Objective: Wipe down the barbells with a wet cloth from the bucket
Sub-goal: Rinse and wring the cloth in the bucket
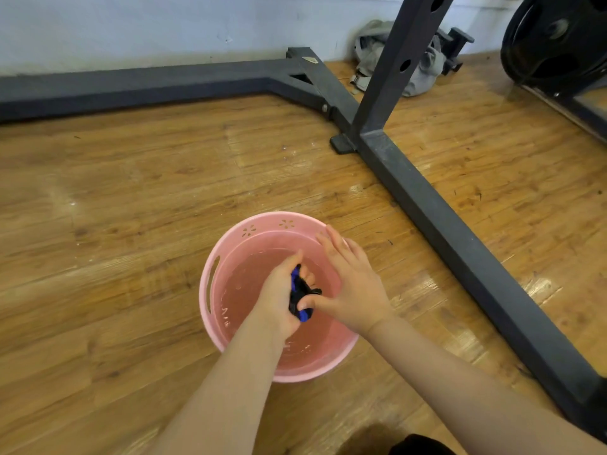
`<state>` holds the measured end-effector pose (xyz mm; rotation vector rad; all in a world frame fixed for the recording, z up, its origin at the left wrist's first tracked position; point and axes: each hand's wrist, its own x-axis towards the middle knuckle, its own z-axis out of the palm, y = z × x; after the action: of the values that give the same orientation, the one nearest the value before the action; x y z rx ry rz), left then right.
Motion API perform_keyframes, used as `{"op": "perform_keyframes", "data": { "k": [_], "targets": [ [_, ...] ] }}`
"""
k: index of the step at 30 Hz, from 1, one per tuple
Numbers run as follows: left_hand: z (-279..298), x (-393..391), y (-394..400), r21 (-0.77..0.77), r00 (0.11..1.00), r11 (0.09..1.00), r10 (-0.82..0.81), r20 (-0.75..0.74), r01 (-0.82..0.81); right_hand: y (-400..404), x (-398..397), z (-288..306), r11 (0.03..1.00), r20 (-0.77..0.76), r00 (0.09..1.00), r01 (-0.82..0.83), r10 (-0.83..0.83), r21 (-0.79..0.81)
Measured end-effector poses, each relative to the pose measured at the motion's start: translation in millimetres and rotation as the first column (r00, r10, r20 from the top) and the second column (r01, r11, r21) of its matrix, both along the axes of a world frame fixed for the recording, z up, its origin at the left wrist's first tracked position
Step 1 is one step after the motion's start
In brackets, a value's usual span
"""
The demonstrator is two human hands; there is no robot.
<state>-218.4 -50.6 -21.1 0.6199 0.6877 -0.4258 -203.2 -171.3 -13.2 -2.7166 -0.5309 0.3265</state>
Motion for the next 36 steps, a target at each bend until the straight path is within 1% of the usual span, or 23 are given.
{"op": "perform_keyframes", "data": {
  "k": [3, 5, 7, 10, 13, 16, 18, 22, 27, 31, 33, 36],
  "targets": [
    [-0.3, -5.7, 3.6, -0.029, 0.982, 0.984, -0.174, 0.076, 0.176, 2.4, 0.4, 2.3, 1.000, -0.012, 1.000, 0.026, -0.025, 0.006],
    [1.1, -4.6, 5.7, -0.043, 0.974, 0.980, -0.187, 0.125, 0.194, 2.0, 1.0, 1.9, 1.000, -0.021, 0.999, 0.030, -0.030, 0.004],
    [1.9, 0.6, 7.4, -0.037, 0.979, 0.988, -0.145, 0.141, 0.152, 1.9, 1.5, 0.9, 0.998, -0.034, 0.998, 0.050, -0.049, 0.025],
    [-0.3, 6.2, 7.0, -0.029, 0.997, 0.999, -0.044, 0.066, 0.046, 2.3, 0.7, -1.5, 0.997, -0.034, 0.998, 0.059, -0.058, 0.053],
    [-2.5, 6.0, 4.0, 0.005, 1.000, 1.000, 0.007, -0.020, -0.007, 0.8, -0.3, -3.7, 0.999, 0.009, 1.000, 0.028, -0.028, 0.045],
    [-4.0, 6.1, 2.2, 0.024, 0.996, 0.998, 0.066, -0.054, -0.065, 0.1, 0.2, -6.3, 1.000, 0.043, 0.999, -0.002, 0.001, 0.025],
    [-3.7, 6.7, 1.6, 0.024, 0.992, 0.994, 0.106, -0.072, -0.104, -0.1, 0.2, -9.6, 0.998, 0.082, 0.996, -0.030, 0.026, 0.052],
    [-2.2, 11.2, -3.7, 0.015, 0.985, 0.987, 0.158, -0.071, -0.157, -1.7, 0.0, -17.1, 0.990, 0.176, 0.984, -0.063, 0.041, 0.125],
    [-3.5, 16.3, -5.2, 0.024, 0.972, 0.974, 0.227, -0.059, -0.226, -4.4, 2.6, -18.6, 0.992, 0.163, 0.986, -0.055, 0.036, 0.115],
    [-10.4, 15.0, 11.8, 0.084, 0.972, 0.971, 0.228, -0.052, -0.224, -3.1, 3.7, -13.5, 0.999, 0.103, 0.995, 0.001, -0.006, 0.041],
    [-13.2, 13.9, 17.6, 0.114, 0.980, 0.976, 0.192, -0.053, -0.185, -1.9, 5.1, -13.3, 1.000, 0.104, 0.995, 0.009, -0.010, 0.015],
    [-12.7, 14.7, 20.0, 0.107, 0.990, 0.985, 0.139, -0.034, -0.135, -1.1, 6.1, -16.2, 1.000, 0.124, 0.992, -0.001, 0.002, -0.007]
  ]
}}
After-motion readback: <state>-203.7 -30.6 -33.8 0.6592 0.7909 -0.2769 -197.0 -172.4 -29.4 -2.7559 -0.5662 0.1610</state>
